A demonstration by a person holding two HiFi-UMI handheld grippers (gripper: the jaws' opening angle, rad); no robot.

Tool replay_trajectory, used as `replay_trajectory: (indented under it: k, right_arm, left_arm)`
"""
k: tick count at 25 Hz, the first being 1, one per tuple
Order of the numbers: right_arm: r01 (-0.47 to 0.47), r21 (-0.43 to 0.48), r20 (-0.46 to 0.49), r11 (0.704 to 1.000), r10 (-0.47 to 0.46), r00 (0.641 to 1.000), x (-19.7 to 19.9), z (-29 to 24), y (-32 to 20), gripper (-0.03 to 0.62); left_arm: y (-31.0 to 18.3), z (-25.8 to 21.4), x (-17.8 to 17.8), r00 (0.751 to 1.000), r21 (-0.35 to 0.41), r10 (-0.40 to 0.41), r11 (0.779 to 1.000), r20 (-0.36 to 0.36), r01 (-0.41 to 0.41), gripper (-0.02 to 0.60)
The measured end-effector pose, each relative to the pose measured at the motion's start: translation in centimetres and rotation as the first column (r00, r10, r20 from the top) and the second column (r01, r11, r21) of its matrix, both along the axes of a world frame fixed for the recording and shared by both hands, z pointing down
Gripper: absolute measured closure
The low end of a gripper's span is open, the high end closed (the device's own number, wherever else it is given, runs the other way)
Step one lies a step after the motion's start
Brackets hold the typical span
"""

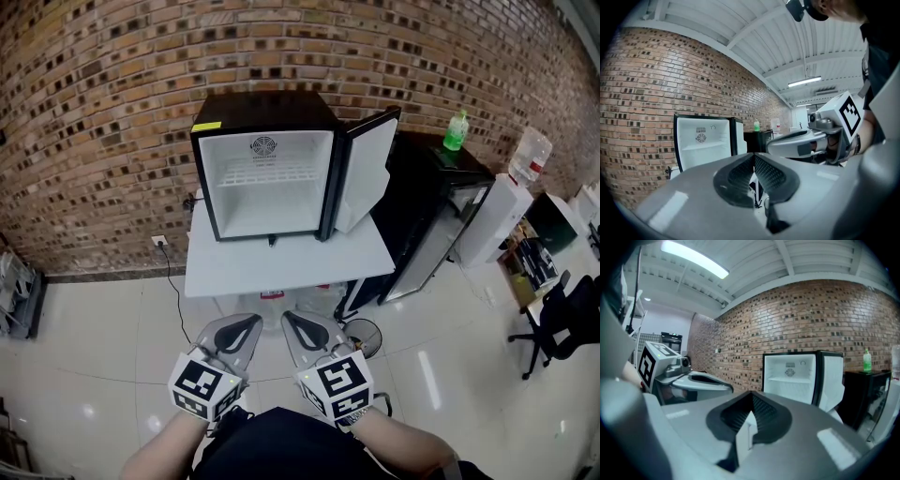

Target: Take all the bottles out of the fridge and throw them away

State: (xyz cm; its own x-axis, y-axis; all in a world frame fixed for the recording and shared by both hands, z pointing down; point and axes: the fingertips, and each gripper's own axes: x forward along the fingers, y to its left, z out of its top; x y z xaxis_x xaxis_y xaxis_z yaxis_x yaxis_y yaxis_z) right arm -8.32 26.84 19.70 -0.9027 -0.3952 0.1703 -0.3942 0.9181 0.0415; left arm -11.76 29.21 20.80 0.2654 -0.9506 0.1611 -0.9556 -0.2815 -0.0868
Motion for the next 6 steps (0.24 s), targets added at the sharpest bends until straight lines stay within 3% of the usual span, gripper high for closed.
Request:
replay_trajectory:
  k: [6]
  right_arm:
    - [0.000, 0.000, -0.001, 1.000, 0.000, 1.000, 0.49, 0.10, -0.08, 0.592]
  left_arm:
    - [-0.06, 0.04, 0.48, 1.000, 0.001, -0.001, 1.000, 0.001, 0.001, 0.578]
